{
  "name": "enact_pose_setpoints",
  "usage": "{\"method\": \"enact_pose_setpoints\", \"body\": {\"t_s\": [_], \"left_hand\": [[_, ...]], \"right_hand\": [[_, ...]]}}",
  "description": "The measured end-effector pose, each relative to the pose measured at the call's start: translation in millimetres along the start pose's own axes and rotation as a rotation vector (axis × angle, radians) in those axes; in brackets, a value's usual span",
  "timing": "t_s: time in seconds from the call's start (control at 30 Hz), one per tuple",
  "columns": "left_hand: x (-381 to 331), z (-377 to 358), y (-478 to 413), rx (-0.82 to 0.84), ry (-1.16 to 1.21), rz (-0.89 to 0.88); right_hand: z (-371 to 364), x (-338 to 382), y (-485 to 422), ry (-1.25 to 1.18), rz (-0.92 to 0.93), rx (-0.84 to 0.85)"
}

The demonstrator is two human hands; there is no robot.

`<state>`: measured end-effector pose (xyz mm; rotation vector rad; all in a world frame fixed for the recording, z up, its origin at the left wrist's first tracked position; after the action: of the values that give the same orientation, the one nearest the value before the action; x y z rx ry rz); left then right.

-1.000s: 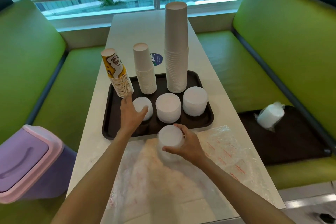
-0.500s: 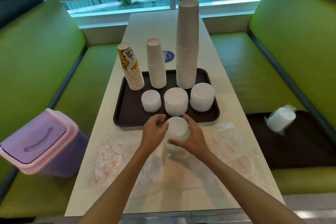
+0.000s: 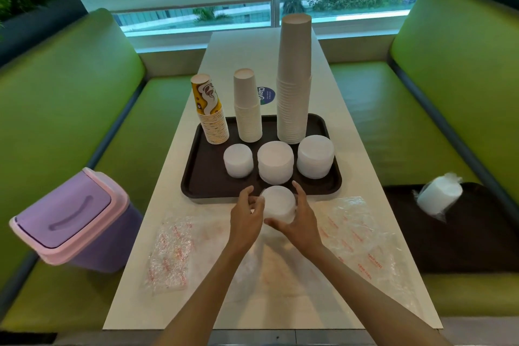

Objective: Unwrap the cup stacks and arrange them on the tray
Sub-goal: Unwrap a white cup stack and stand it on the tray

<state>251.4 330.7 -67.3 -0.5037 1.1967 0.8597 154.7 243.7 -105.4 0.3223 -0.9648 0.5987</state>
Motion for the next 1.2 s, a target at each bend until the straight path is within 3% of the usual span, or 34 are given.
{"method": "enact_pose_setpoints", "body": {"t_s": [0.63, 0.8, 1.0, 1.2], "left_hand": [[16.3, -2.4, 17.4, 0.037, 0.010, 0.152], [10.3, 7.9, -5.5, -0.013, -0.132, 0.027], [-11.9, -1.4, -35.7, 0.224, -0.376, -0.160], [-14.1, -5.6, -44.8, 0.376, -0.568, -0.132]], "right_hand": [[-13.6, -12.6, 10.5, 0.009, -0.051, 0.062], [-11.0, -11.6, 10.1, 0.005, -0.062, 0.086], [-6.7, -7.6, 9.5, 0.101, -0.036, 0.056], [-4.4, 1.3, 5.3, 0.137, 0.025, -0.006]]}}
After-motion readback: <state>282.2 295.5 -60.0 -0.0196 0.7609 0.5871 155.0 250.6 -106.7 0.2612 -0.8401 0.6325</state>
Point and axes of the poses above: each hand's wrist, its own y-axis away from the middle knuckle, its own z-axis out of the back of the hand, x = y × z, the point moved 2 cm from there along -y, towards the middle knuckle, and after that the axes turned 7 degrees about y, right-handed, at the moved point
